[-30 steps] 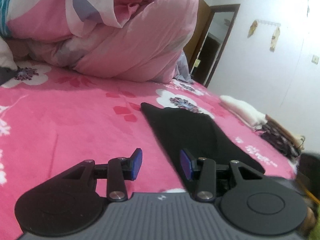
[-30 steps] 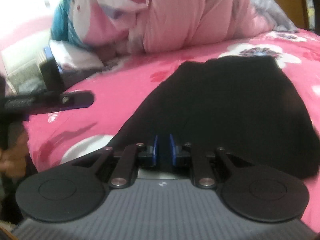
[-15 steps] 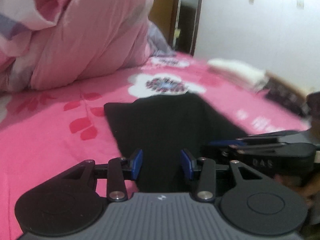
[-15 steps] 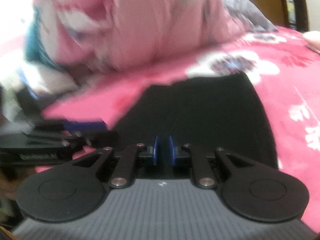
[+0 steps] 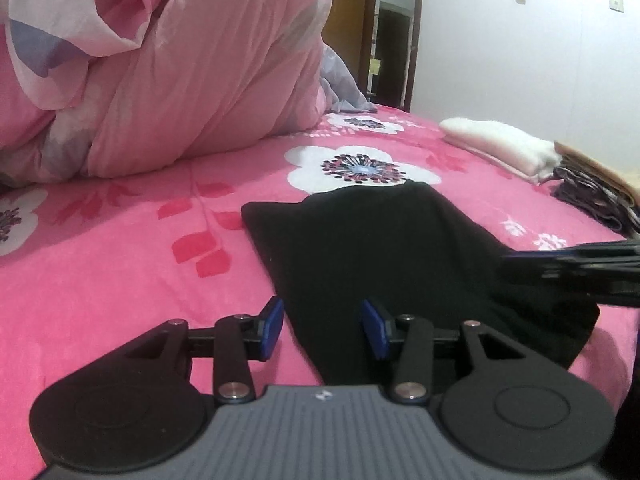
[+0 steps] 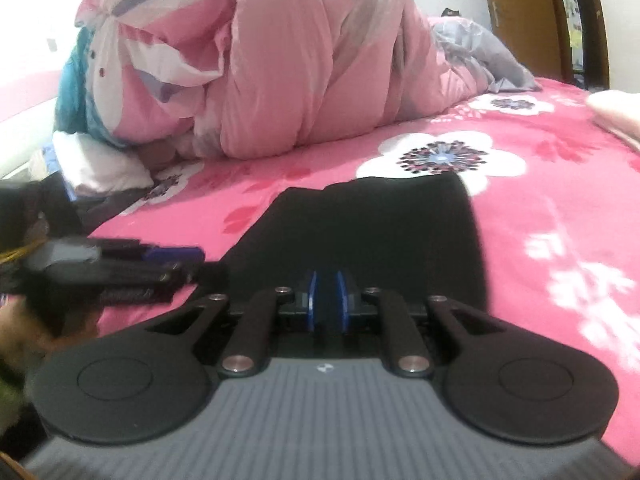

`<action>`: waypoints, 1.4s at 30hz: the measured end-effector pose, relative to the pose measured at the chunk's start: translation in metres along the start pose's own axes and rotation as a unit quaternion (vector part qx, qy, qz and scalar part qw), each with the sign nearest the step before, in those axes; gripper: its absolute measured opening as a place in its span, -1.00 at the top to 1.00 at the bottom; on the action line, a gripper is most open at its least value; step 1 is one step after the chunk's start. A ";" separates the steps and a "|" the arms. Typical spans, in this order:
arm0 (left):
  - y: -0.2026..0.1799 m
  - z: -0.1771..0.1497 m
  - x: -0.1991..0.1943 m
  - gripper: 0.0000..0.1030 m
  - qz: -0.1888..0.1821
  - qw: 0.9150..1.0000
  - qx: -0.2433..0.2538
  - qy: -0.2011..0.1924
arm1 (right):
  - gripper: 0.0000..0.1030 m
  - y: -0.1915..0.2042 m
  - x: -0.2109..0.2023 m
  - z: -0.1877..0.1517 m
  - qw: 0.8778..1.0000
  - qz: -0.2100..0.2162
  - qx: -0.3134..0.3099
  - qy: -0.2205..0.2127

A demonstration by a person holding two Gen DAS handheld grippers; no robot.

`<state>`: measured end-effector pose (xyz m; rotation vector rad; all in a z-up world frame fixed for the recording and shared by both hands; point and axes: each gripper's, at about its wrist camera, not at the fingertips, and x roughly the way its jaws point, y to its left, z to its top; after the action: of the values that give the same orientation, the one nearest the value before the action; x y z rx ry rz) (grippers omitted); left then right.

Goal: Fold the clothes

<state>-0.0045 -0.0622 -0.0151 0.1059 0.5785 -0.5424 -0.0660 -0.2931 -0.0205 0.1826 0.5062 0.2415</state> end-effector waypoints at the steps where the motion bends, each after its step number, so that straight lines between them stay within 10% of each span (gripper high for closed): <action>1: -0.001 0.000 0.001 0.12 -0.002 1.000 0.000 -0.001 | 0.81 0.000 0.009 -0.002 1.000 -0.015 -0.003 0.008; 10: 0.009 -0.016 0.009 0.08 -0.036 0.999 -0.036 -0.011 | 0.87 -0.035 -0.048 -0.031 0.994 -0.102 0.025 0.037; 20: 0.008 -0.022 0.012 0.04 -0.027 0.999 -0.041 -0.010 | 0.82 -0.034 0.001 0.008 0.999 -0.040 0.036 0.007; 32: 0.018 -0.027 0.012 0.02 -0.043 0.996 -0.074 -0.019 | 0.81 -0.079 -0.047 0.003 0.988 -0.112 0.105 0.018; 38: 0.010 -0.027 0.011 0.01 -0.021 0.998 -0.052 -0.023 | 0.81 -0.066 0.022 0.041 0.997 -0.022 0.073 0.026; 42: 0.006 -0.028 0.009 0.00 -0.014 0.999 -0.044 -0.026 | 0.93 -0.083 0.037 0.026 0.996 -0.048 0.047 0.061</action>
<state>-0.0083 -0.0542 -0.0440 0.0009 0.5520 -0.5446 -0.0066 -0.3654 -0.0341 0.2360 0.6467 0.1355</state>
